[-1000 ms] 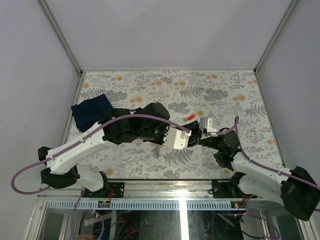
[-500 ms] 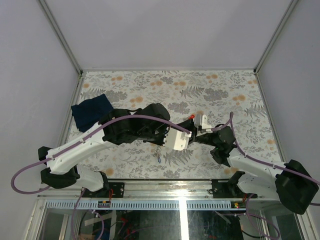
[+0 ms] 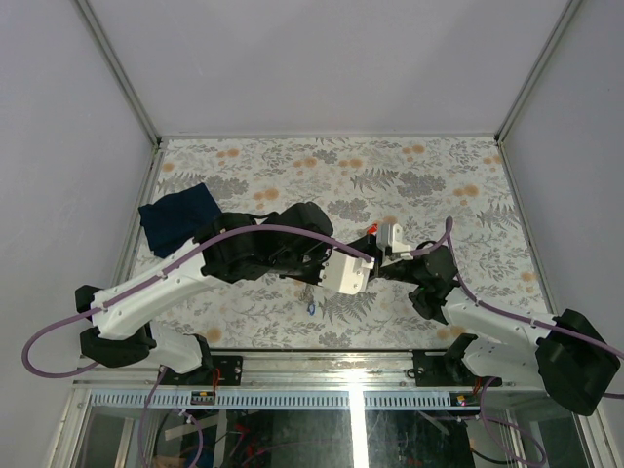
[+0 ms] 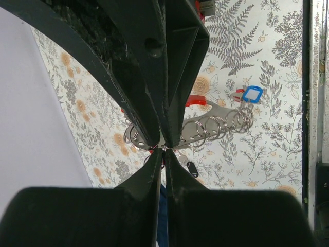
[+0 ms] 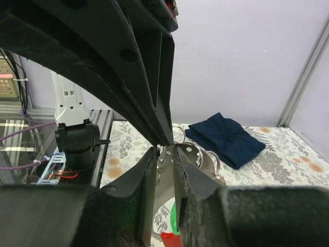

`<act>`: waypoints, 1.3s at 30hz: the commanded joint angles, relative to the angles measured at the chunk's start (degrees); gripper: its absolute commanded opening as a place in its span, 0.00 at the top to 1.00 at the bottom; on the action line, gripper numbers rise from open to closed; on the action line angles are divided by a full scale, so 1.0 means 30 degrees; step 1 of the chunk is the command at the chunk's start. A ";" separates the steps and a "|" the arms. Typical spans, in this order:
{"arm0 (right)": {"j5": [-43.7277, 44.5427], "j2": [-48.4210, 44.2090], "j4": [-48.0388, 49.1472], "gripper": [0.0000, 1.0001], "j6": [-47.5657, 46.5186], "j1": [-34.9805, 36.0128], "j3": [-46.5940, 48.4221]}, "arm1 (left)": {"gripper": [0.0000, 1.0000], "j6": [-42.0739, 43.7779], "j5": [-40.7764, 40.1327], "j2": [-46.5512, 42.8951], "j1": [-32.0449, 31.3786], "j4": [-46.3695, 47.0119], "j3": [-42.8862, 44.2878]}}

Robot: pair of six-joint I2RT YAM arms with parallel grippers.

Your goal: Put the keys on the keyring

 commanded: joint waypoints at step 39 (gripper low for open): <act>-0.0630 0.0801 0.0694 0.80 0.0529 0.0486 0.1308 | 1.00 -0.0006 -0.1160 0.0051 -0.0209 0.1031 0.0630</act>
